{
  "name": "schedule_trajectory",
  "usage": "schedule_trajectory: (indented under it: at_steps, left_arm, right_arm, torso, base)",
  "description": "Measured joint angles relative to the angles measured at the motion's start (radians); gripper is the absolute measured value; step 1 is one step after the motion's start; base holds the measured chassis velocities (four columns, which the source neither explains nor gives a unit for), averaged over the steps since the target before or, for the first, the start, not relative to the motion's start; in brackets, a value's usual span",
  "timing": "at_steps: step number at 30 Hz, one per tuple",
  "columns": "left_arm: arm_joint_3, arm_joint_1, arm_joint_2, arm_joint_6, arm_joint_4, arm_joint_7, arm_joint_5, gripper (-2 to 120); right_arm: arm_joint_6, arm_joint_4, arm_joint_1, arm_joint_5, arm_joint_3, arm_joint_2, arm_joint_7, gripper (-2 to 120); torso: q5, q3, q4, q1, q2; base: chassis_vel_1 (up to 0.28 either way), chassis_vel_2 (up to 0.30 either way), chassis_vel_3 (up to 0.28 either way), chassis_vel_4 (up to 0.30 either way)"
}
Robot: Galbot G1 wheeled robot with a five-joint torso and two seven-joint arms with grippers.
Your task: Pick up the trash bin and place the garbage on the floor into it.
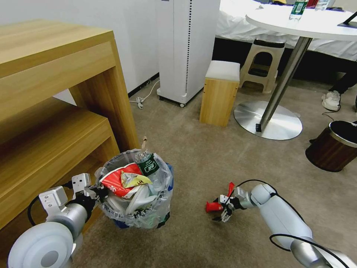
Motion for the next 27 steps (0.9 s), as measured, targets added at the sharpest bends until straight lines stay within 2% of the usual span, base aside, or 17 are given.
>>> schedule_trajectory:
  at_steps: [7,15,27]
  left_arm:
    - [-0.002,-0.002,0.004,-0.001,0.0,0.001,0.0,1]
    - [-0.002,-0.01,0.011,-0.003,0.007,0.007,-0.003,1]
    - [-0.01,-0.008,0.014,-0.006,0.011,0.015,-0.004,1]
  right_arm:
    - [-0.001,0.006,0.001,-0.004,-0.002,-0.005,0.002,100]
    - [-0.018,0.052,-0.004,-0.017,-0.001,-0.064,-0.044,100]
    - [-0.004,-0.001,0.013,-0.078,0.014,-0.033,-0.02,99]
  torso:
    - [0.0,0.0,0.0,0.0,0.0]
    - [-0.0001,0.0,-0.0002,0.0,0.0]
    - [0.0,0.0,-0.0001,0.0,0.0]
  base:
    - [0.0,0.0,0.0,0.0]
    - [0.0,0.0,0.0,0.0]
    - [0.0,0.0,0.0,0.0]
